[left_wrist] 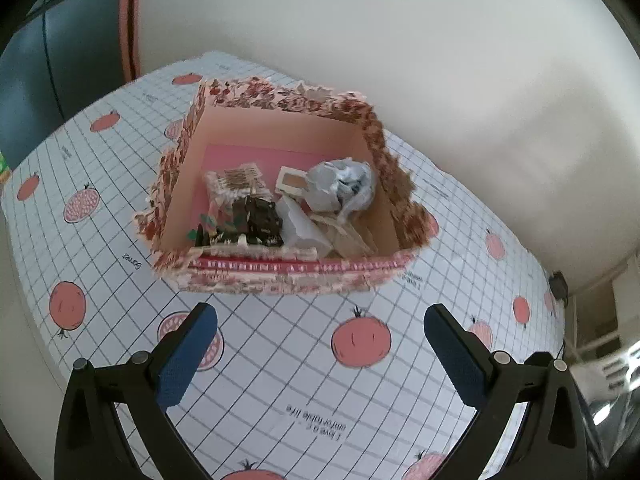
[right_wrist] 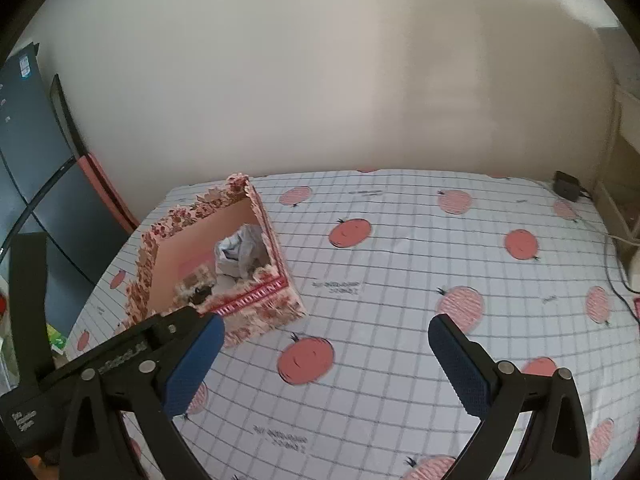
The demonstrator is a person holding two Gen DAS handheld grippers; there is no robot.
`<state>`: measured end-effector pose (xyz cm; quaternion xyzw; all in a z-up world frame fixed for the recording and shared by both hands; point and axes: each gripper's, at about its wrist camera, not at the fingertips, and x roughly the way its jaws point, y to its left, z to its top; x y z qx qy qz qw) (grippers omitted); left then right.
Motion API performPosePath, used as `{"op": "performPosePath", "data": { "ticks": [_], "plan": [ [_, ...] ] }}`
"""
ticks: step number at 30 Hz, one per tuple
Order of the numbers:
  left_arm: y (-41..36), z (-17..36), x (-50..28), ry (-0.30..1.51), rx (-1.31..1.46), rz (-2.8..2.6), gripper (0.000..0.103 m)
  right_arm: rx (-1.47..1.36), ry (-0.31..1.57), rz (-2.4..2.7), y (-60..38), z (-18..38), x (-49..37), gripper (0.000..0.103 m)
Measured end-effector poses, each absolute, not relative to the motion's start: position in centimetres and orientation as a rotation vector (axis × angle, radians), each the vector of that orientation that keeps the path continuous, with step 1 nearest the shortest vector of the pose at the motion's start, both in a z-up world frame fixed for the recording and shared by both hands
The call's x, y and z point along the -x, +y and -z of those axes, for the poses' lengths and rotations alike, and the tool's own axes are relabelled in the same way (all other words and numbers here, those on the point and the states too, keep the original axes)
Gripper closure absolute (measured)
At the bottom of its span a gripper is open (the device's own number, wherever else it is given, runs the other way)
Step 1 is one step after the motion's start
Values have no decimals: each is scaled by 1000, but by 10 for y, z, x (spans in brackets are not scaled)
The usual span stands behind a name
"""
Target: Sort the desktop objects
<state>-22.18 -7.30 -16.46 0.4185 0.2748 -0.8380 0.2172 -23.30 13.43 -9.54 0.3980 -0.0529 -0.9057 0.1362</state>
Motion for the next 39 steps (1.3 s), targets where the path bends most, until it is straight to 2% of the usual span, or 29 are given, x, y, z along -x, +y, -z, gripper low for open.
{"op": "performPosePath", "data": {
  "ticks": [22, 33, 39],
  "plan": [
    [-4, 135, 151, 412, -1194, 2437, 0, -1161, -239, 2689, 182, 84, 134, 0],
    [2, 122, 119, 458, -1195, 2448, 0, -1112, -199, 2712, 182, 64, 100, 0],
    [6, 114, 105, 426, -1175, 2446, 0, -1100, -181, 2725, 180, 57, 84, 0]
  ]
}}
